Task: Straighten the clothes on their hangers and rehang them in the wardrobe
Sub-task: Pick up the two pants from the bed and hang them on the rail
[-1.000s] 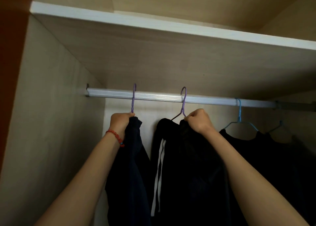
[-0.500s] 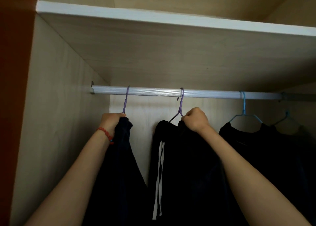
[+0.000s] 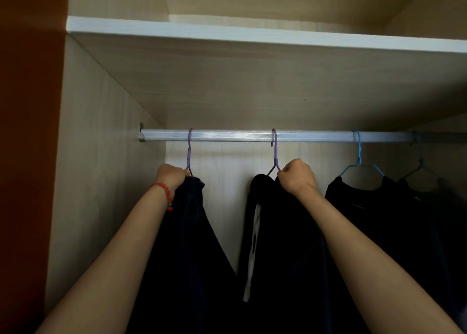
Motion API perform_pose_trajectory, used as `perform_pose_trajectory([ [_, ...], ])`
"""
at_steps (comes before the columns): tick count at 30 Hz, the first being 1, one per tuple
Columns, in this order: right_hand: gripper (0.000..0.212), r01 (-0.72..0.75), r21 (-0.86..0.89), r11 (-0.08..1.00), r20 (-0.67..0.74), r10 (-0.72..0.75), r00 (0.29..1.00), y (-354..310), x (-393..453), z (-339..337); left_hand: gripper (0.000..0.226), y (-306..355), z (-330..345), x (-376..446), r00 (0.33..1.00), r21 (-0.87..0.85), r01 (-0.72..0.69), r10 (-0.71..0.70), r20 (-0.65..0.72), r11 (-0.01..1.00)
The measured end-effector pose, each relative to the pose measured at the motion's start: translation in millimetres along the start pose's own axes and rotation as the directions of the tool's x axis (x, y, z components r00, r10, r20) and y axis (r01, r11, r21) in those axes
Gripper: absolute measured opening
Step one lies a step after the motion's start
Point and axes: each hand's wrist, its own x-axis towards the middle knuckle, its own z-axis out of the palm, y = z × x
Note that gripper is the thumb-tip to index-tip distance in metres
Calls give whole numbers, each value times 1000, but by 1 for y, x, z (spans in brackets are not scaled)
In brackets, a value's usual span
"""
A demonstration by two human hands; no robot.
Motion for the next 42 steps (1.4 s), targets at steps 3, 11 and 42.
perform_pose_trajectory([
  [3, 18, -10, 12, 1000, 11, 10, 1000, 5, 0, -6, 28, 2, 2, -2, 999, 97, -25, 28, -28, 995],
  [11, 47, 3, 75, 997, 68, -9, 998, 13, 0, -25, 35, 33, 29, -35, 895, 653, -335, 446, -4, 679],
  [42, 22, -149, -288, 946, -50, 140, 989, 108, -8, -91, 34, 41, 168, -93, 894, 531, -443, 314, 318, 723],
])
